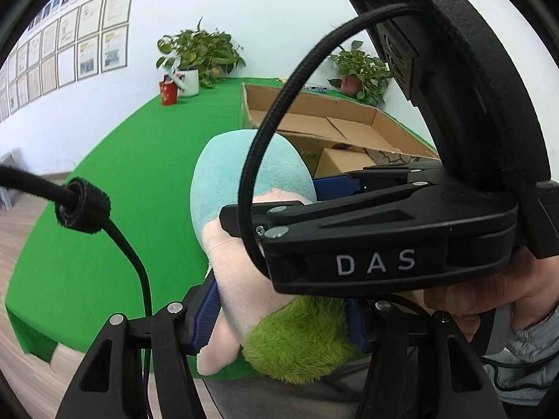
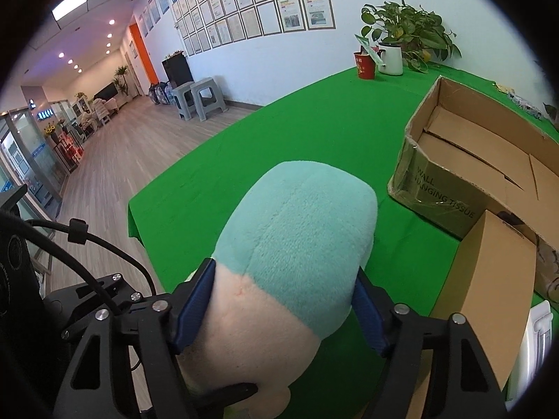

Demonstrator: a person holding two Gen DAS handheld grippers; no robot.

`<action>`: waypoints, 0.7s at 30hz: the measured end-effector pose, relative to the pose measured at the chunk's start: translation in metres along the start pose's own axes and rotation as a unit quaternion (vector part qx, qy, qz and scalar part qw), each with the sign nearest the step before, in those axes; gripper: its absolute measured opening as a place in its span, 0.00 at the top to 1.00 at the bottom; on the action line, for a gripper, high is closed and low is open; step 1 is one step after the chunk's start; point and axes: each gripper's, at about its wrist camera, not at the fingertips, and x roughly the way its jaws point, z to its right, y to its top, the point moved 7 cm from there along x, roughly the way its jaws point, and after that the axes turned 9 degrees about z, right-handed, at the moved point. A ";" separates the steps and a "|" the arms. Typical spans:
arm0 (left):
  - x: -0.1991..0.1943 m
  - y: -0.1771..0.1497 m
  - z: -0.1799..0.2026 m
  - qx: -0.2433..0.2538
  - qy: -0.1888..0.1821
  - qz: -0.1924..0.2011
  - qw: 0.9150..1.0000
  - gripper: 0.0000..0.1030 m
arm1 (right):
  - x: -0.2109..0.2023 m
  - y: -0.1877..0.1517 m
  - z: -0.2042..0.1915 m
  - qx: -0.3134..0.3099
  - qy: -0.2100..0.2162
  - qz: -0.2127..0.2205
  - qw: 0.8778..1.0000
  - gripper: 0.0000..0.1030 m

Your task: Organize objects

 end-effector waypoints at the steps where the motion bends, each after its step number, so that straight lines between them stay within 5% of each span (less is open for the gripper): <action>1: -0.001 0.007 0.003 0.008 0.001 0.004 1.000 0.44 | -0.005 0.005 0.003 0.007 0.002 0.010 1.000 0.33; 9: 0.011 0.108 0.041 0.084 -0.017 0.079 0.993 0.44 | -0.061 0.084 0.045 0.006 -0.034 0.130 0.991 0.36; 21: 0.045 0.247 0.077 0.117 -0.041 0.166 0.978 0.45 | -0.116 0.196 0.095 -0.059 -0.108 0.223 0.967 0.38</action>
